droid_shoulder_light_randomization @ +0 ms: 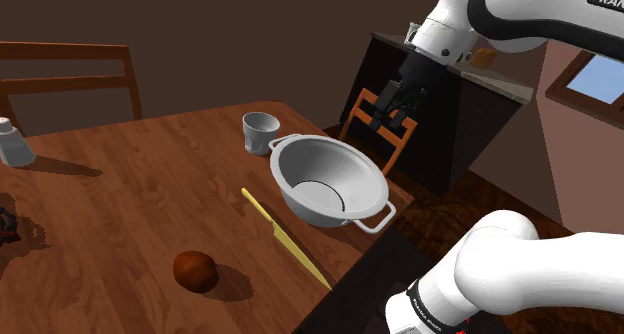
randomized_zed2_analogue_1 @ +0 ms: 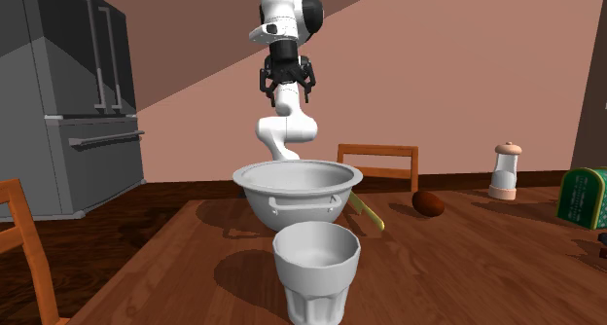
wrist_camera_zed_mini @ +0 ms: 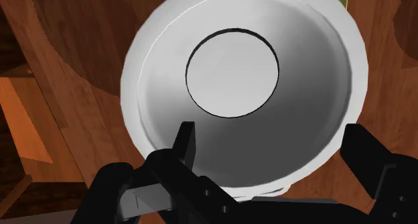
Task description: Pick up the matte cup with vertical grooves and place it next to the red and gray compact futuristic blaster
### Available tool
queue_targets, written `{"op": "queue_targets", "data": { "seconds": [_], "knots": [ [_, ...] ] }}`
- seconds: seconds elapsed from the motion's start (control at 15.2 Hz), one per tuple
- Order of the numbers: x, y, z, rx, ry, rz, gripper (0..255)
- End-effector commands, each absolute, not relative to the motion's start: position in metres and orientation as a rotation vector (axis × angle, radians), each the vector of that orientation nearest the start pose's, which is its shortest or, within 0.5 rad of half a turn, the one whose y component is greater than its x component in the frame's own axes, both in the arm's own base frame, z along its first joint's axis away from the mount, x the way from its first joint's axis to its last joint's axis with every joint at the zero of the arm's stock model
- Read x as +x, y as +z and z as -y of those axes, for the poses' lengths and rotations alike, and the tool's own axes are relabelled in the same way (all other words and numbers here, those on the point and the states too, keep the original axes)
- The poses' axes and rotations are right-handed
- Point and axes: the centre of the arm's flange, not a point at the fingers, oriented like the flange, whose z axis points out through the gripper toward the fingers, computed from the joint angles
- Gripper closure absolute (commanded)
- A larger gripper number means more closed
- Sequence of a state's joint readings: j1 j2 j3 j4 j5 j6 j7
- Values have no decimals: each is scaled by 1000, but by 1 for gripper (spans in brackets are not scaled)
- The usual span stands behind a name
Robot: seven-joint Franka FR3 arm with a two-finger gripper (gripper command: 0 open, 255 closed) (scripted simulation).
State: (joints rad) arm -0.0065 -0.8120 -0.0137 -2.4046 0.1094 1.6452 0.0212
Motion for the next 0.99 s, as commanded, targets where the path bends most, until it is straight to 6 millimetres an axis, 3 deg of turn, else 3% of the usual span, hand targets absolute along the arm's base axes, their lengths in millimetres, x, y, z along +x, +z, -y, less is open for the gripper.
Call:
{"op": "queue_targets", "data": {
  "seconds": [0.0,0.92],
  "knots": [
    [307,583,-4,-3021,-79,-64,0],
    [472,497,18,-2985,-67,15,0]
  ]
}}
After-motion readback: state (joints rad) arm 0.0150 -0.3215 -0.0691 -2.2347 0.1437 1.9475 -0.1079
